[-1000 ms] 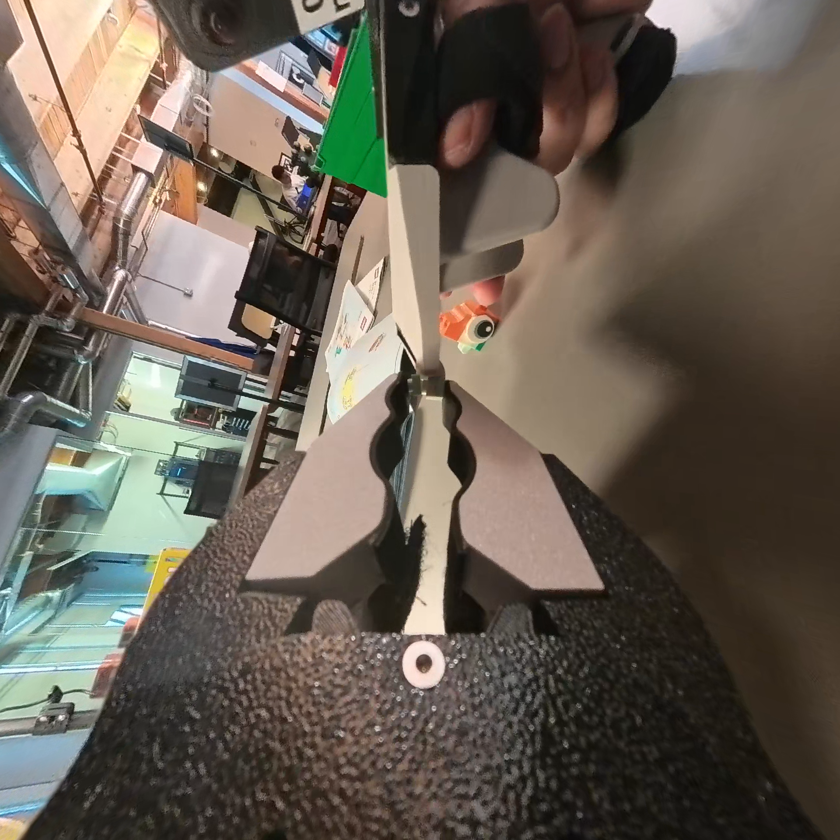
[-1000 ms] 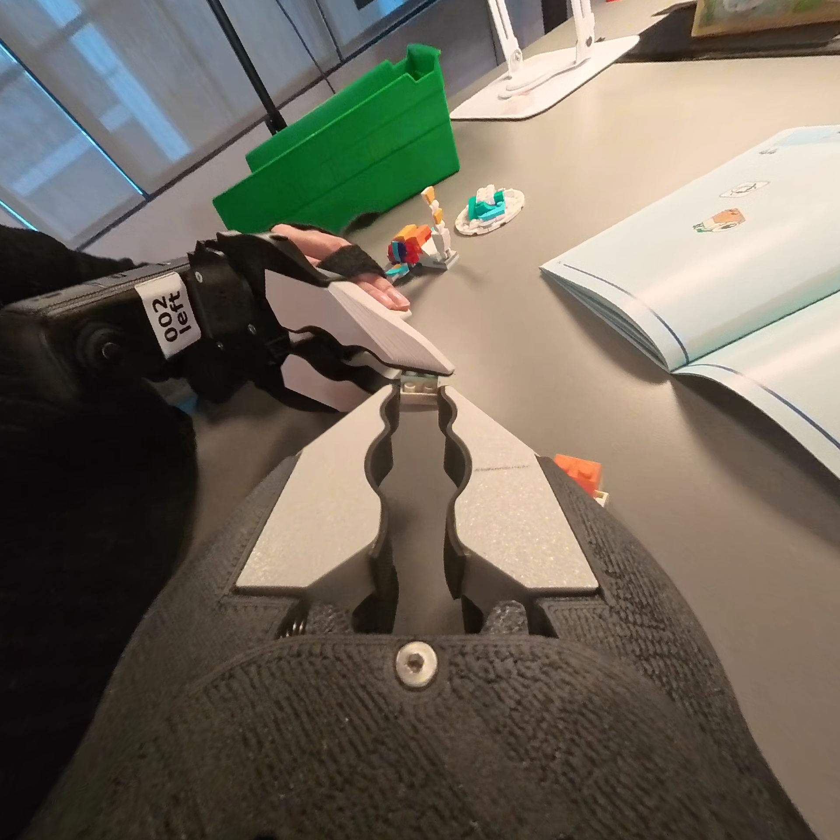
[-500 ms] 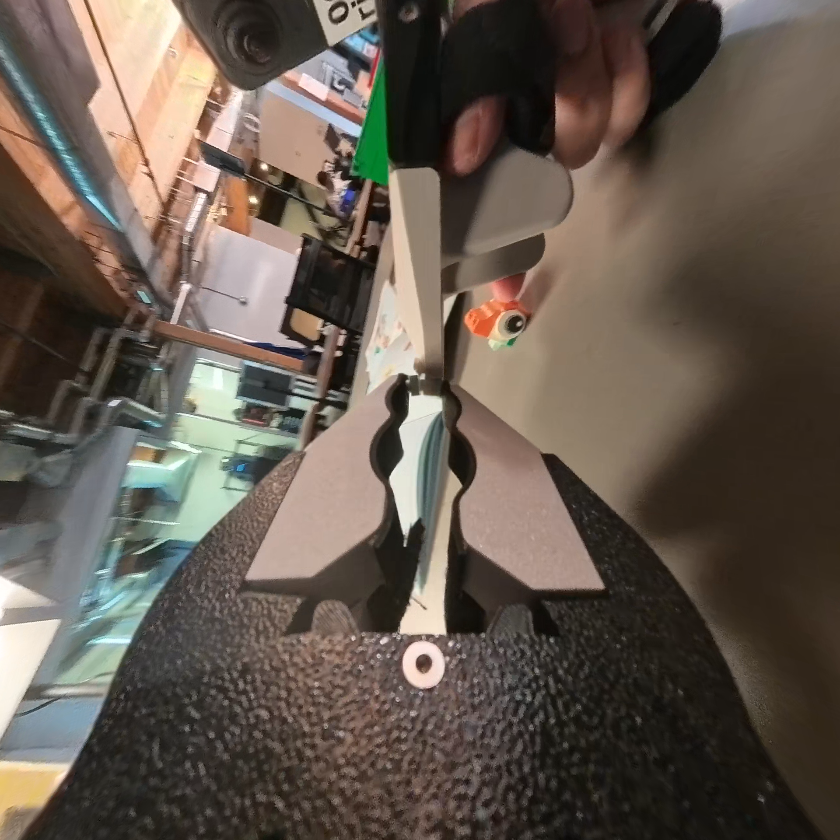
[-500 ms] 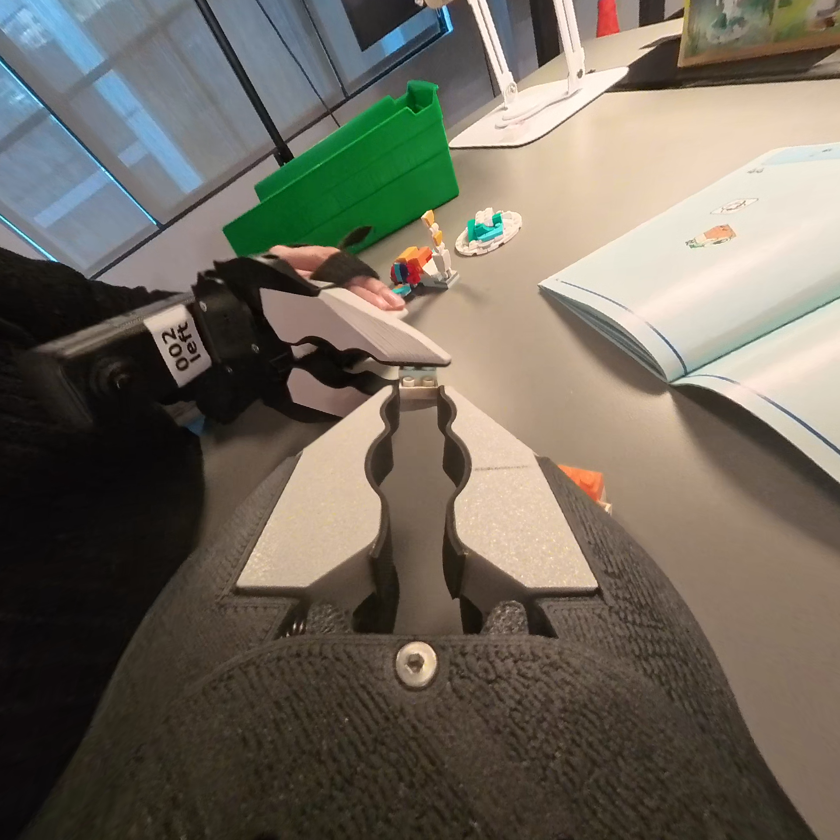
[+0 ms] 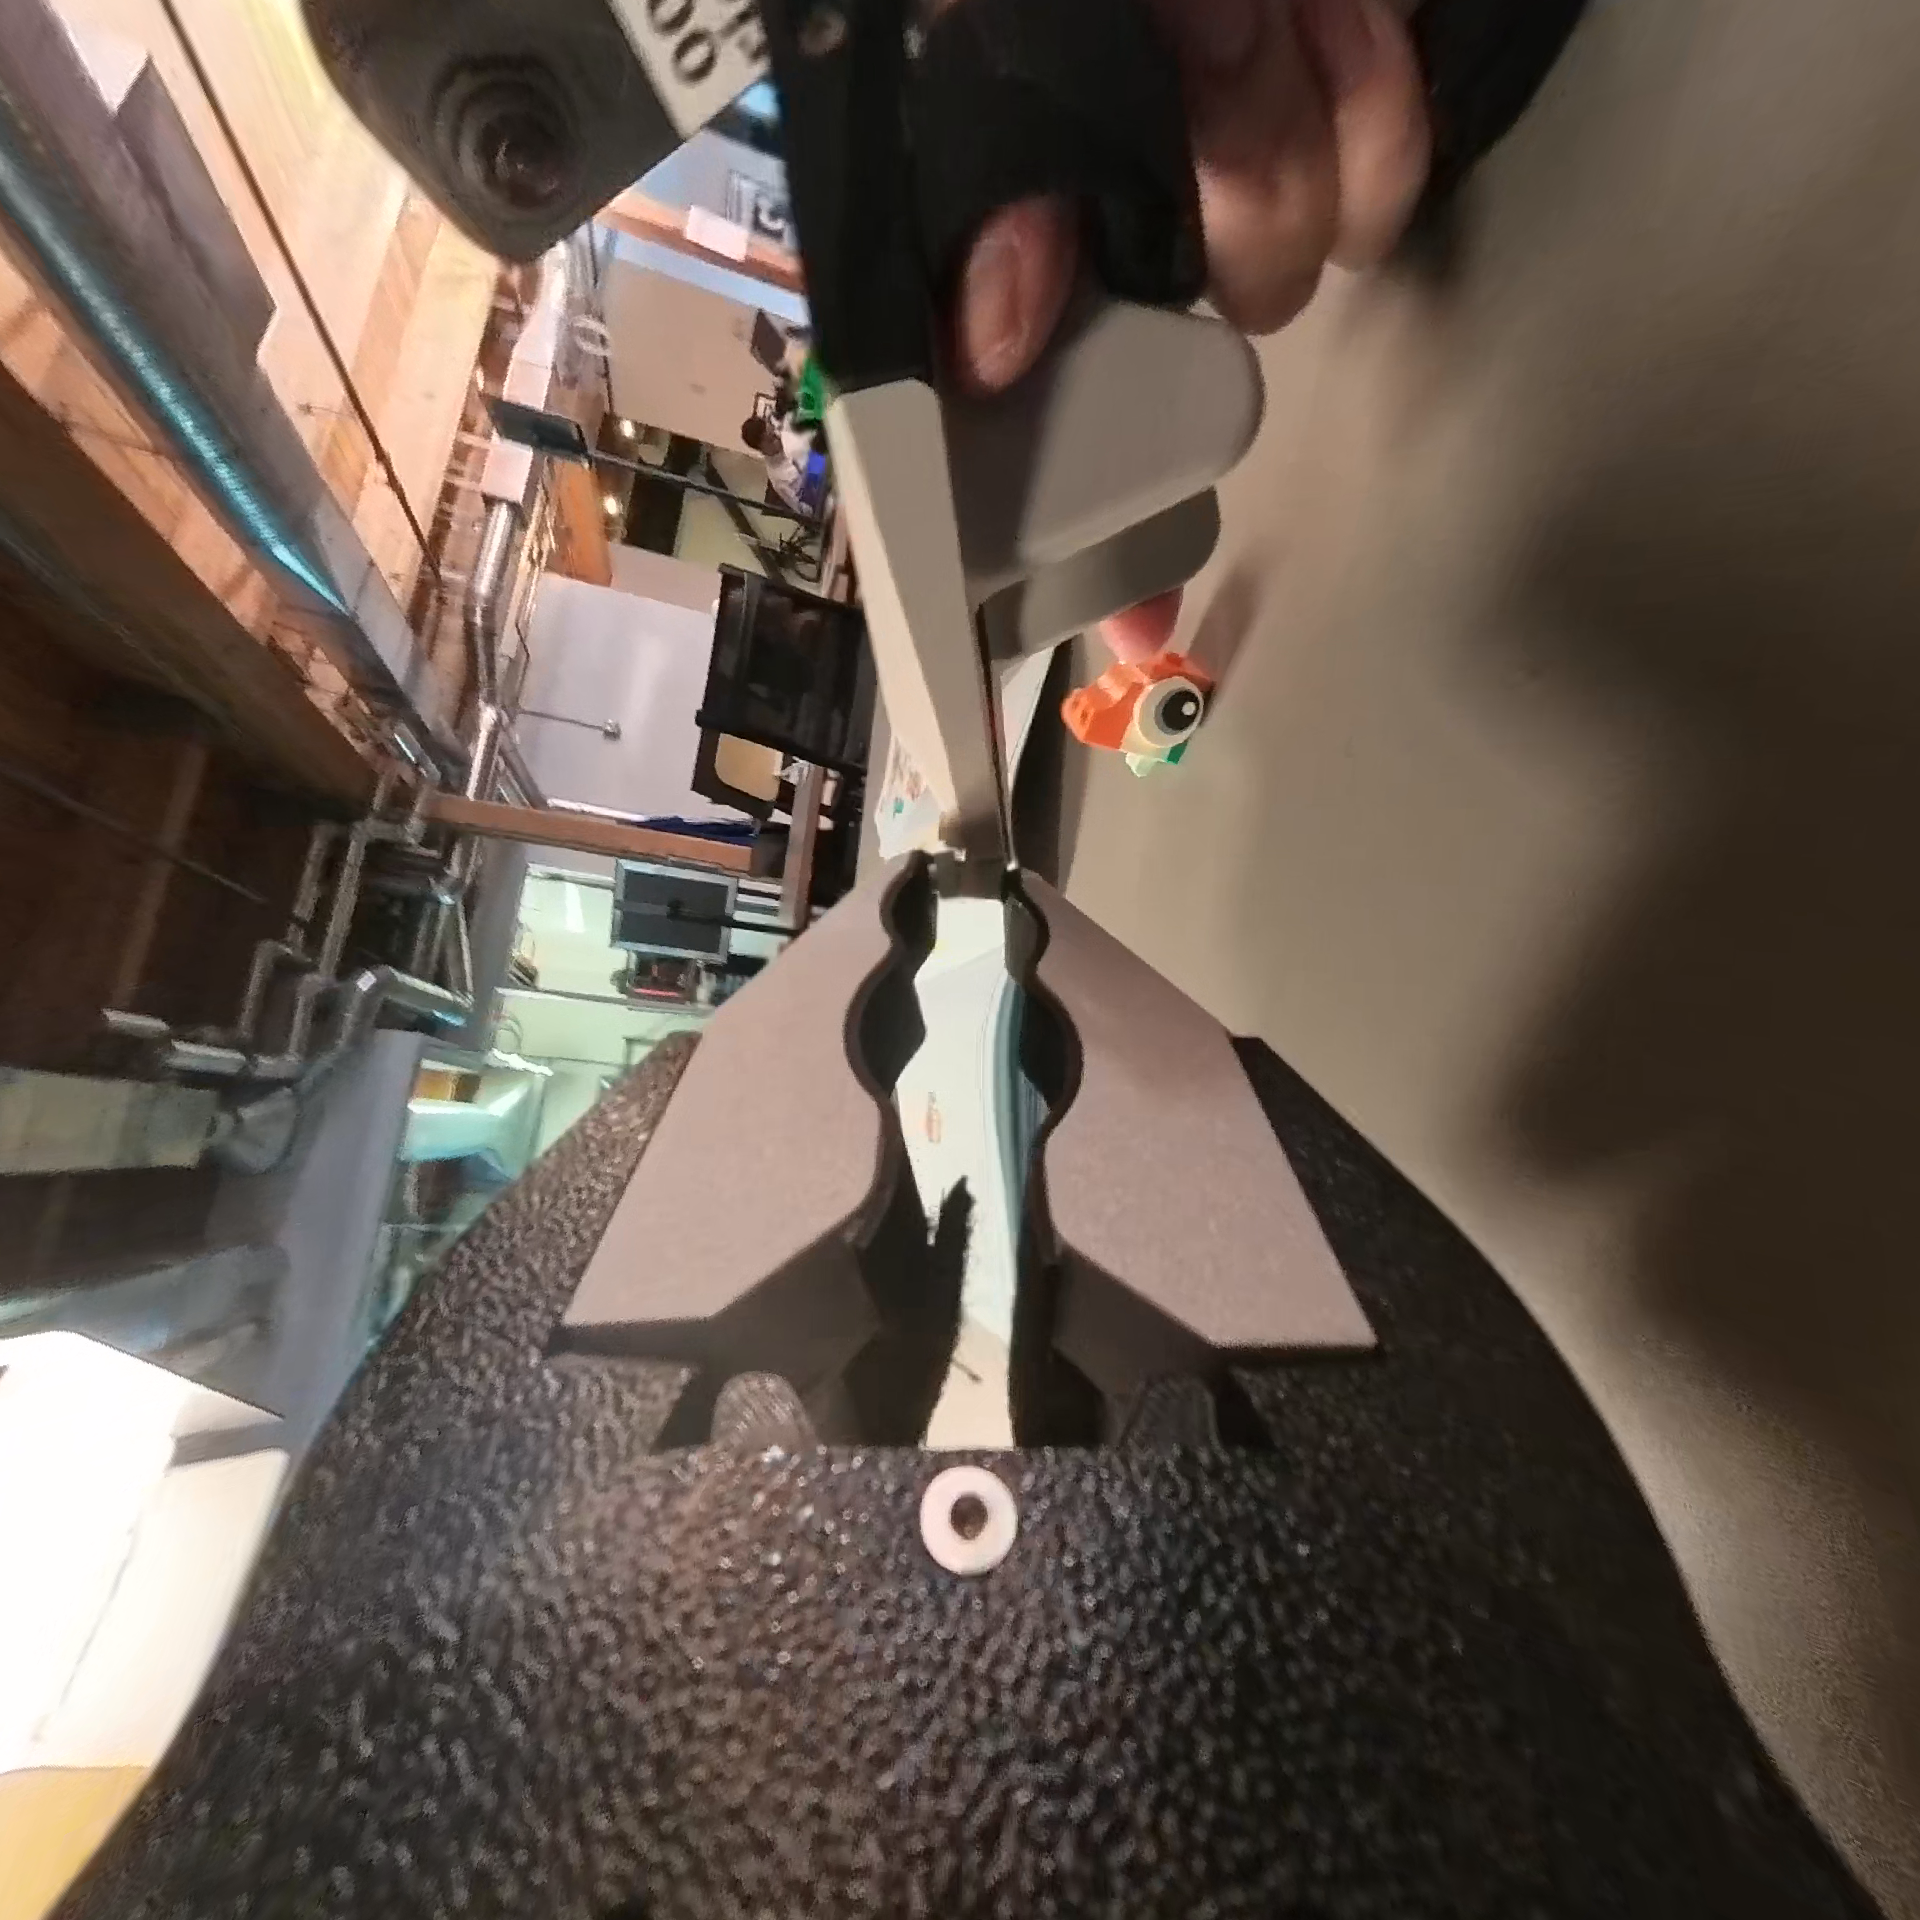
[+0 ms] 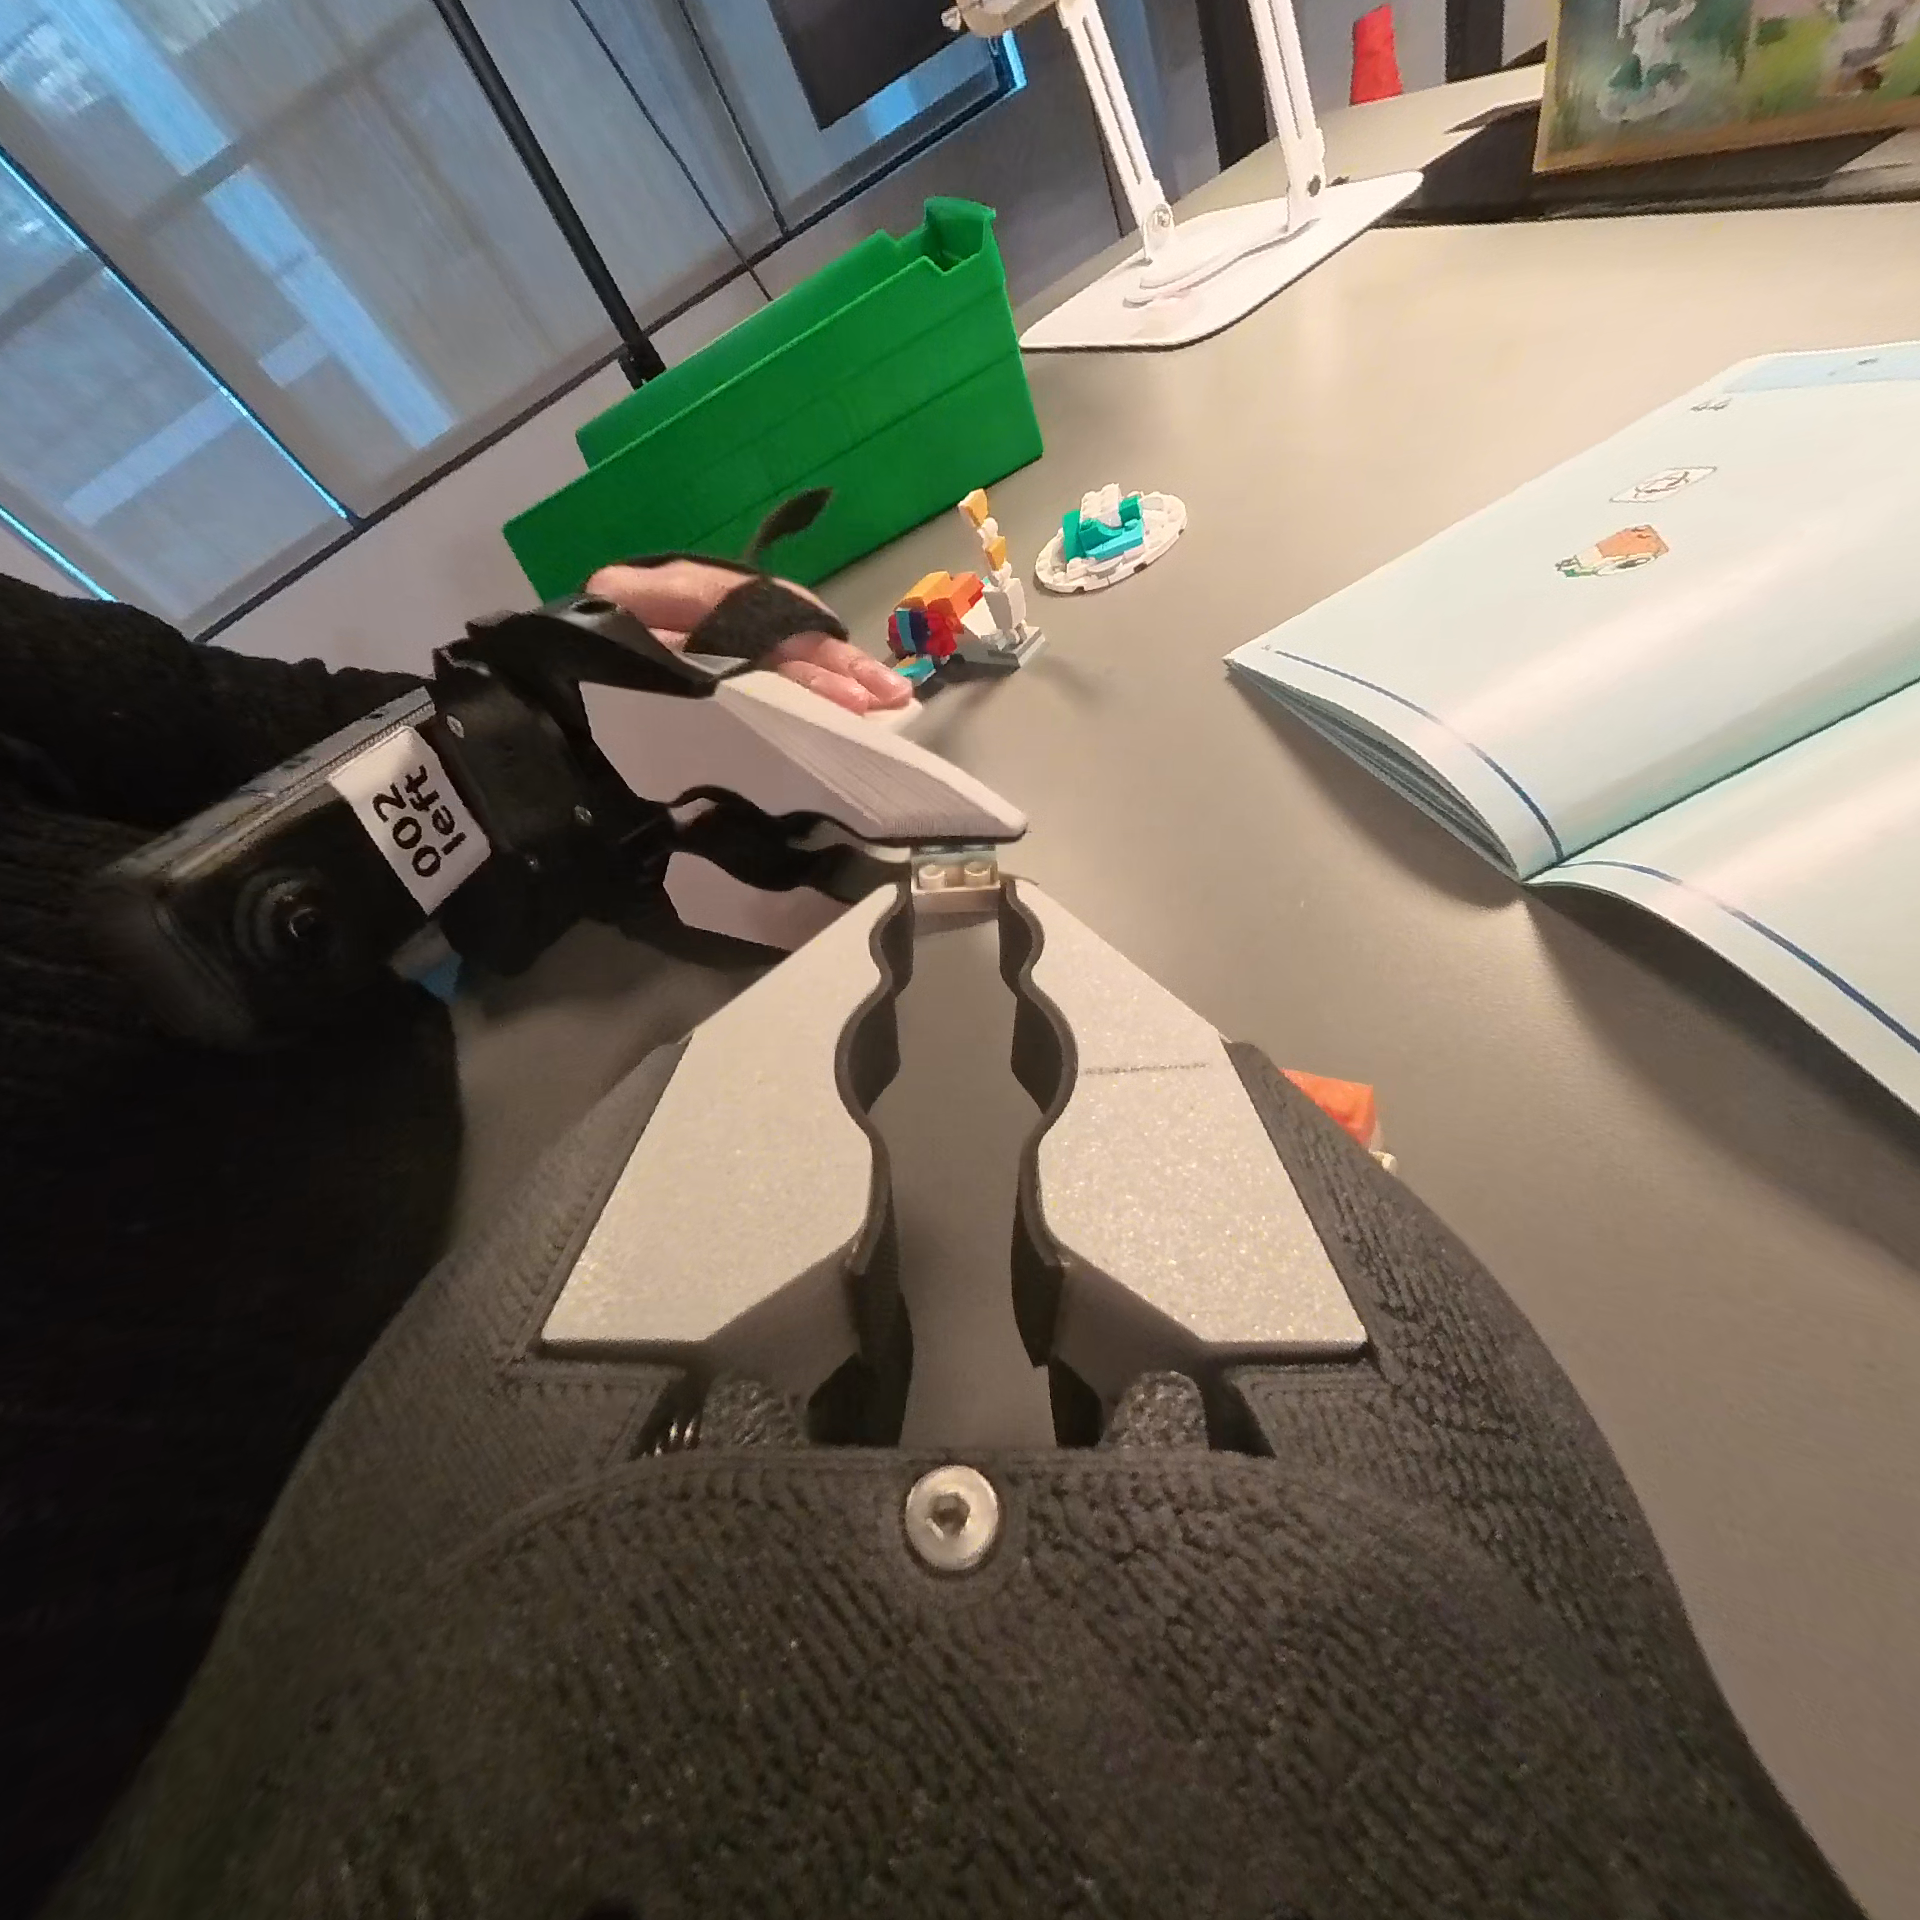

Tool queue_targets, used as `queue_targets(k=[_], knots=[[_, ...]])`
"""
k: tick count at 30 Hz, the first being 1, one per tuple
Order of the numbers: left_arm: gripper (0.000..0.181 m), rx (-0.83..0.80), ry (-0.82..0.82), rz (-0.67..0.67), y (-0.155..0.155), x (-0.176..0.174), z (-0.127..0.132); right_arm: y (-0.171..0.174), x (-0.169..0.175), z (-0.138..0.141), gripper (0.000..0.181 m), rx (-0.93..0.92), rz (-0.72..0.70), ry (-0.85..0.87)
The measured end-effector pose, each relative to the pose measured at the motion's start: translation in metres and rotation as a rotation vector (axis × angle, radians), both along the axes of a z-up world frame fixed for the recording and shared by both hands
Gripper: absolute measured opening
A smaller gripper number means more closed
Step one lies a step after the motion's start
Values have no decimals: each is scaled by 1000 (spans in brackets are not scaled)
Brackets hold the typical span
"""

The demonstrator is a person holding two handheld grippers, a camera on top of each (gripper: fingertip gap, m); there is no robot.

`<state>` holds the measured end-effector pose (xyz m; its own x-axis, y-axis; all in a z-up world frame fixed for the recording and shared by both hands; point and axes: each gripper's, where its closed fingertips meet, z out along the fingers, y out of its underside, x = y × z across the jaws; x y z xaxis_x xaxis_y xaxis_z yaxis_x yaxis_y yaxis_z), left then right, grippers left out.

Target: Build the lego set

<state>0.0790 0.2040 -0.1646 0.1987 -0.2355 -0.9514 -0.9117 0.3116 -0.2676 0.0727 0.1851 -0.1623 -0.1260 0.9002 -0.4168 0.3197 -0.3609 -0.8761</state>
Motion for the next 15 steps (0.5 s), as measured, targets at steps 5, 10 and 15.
queue_targets(k=[5, 10, 15], knots=[[10, -2, 63, -35, -3, 1, -5, -3, 0, -4, 14, 1, 19, -29], [9, 18, 130, -80, -6, 2, -6, -6, 1, -6, 14, -11, 43, -42], [10, -28, 13, -88, -6, 3, -4, -6, 1, -5, 14, -22, 46, -34]])
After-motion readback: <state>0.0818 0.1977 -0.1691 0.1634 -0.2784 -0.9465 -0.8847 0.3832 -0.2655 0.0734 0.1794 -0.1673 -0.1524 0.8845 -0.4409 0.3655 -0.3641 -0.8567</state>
